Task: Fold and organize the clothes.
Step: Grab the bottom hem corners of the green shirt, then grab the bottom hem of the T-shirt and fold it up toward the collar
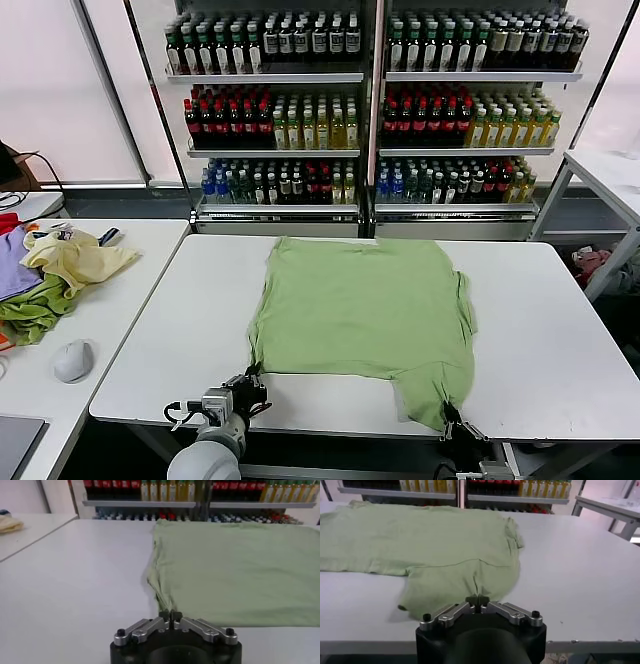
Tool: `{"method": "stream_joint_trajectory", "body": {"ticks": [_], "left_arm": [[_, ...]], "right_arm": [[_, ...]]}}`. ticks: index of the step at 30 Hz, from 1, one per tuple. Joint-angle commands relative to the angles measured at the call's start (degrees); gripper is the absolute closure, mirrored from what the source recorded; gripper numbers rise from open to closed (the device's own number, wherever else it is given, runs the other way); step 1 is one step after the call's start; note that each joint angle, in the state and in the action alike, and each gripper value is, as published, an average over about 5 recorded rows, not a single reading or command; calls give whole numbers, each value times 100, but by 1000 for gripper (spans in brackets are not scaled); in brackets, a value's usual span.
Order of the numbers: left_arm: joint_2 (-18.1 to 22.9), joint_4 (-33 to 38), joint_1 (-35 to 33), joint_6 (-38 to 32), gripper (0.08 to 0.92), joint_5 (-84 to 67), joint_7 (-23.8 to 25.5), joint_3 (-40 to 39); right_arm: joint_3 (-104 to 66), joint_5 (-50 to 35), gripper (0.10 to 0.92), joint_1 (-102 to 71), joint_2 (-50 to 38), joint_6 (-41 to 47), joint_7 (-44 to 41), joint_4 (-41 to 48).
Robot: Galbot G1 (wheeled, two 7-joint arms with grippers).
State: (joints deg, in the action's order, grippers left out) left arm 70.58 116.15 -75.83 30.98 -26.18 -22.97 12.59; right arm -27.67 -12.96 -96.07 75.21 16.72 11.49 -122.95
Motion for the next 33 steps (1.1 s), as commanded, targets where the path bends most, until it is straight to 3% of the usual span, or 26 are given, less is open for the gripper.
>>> {"method": "stream_joint_trajectory", "body": {"ticks": [1,11,33], "left_arm": [[-55,344,35,-455,912,-111,86,130],[-158,176,509,-705,912,-486,215,252],[-88,-1878,2376,-563,912,114,248,-661]], "right_arm": [[-21,-82,904,299,-56,-351,-99,-70],[-66,-354,904,1535,-407,-394,-68,400],[481,-286,904,3710,-726,-244,-154,2488]]}}
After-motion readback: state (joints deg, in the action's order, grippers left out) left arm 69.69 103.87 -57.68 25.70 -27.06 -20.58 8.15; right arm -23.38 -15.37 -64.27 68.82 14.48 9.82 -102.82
